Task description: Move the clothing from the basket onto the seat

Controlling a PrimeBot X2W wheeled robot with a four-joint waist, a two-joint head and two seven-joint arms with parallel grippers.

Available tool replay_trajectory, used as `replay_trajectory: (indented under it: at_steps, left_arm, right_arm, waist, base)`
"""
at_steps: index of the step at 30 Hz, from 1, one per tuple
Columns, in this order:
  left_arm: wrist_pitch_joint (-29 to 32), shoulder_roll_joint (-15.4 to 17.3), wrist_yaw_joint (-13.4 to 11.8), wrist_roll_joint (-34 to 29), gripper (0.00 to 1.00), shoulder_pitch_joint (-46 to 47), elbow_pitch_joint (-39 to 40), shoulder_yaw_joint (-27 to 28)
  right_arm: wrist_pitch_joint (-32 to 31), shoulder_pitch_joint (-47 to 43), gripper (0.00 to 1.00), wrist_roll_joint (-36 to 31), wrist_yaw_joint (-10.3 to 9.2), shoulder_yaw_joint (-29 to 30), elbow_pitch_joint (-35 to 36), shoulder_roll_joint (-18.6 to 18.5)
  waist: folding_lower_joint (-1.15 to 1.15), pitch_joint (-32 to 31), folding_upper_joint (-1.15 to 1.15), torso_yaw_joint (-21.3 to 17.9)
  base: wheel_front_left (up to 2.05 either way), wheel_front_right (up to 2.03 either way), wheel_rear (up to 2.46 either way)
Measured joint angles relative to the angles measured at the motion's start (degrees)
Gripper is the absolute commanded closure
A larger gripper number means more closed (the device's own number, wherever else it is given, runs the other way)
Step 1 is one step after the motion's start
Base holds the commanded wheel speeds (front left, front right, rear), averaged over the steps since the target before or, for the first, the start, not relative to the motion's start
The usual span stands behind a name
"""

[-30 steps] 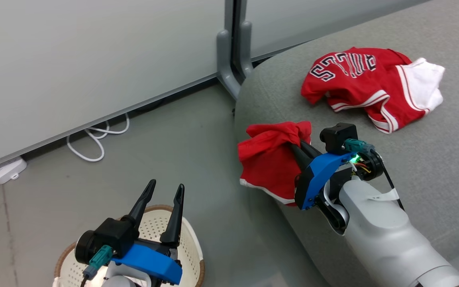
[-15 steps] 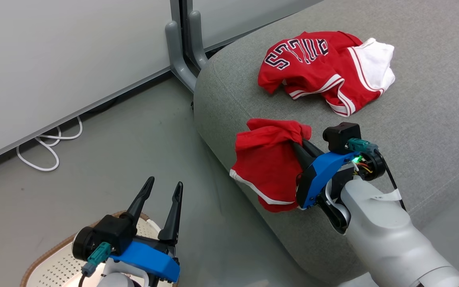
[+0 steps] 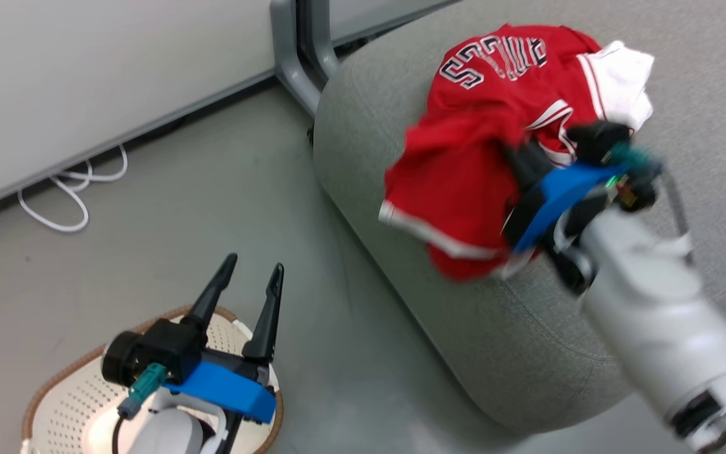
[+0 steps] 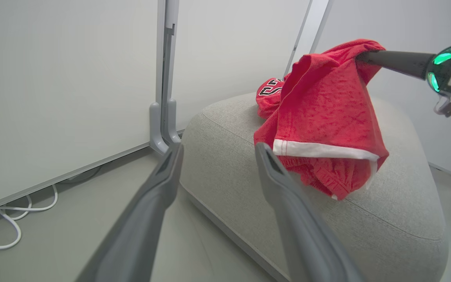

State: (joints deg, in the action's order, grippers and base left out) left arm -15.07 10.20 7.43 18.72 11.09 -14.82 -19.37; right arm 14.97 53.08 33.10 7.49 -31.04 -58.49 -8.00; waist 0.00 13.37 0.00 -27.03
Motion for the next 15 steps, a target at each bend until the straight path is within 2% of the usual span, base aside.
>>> replay_trajectory:
  at_steps: [1, 3, 11, 15]
  left_arm:
    - [0.00, 0.00, 0.00, 0.00, 0.00, 0.00, 0.00, 0.00]
    - [0.00, 0.68, 0.00, -0.56, 0.00, 1.15, 0.45, -0.11]
    - [0.00, 3.52, 0.00, -2.30, 0.00, 8.74, 3.28, -1.83]
    - [0.01, 5.21, 0.00, -2.94, 0.00, 13.43, 4.78, -2.68]
  right_arm:
    - [0.00, 0.00, 1.00, 0.00, 0.00, 0.00, 0.00, 0.00]
    - [0.00, 3.88, 1.00, -0.46, 0.00, 2.12, 0.44, -2.38]
    - [0.00, 19.51, 1.00, -2.69, 0.00, 13.94, -0.14, -16.45]
    - [0.01, 24.26, 1.00, -3.14, 0.00, 20.58, -2.26, -21.90]
  waist:
    - [0.00, 0.00, 0.00, 0.00]
    - [0.00, 1.70, 0.00, 0.33]
    - [0.00, 11.01, 0.00, 2.61]
    - [0.00, 16.66, 0.00, 4.56]
  base:
    - [0.00, 0.00, 0.00]
    - [0.00, 0.00, 0.00]
    - [0.00, 0.00, 0.00]
    - [0.00, 0.00, 0.00]
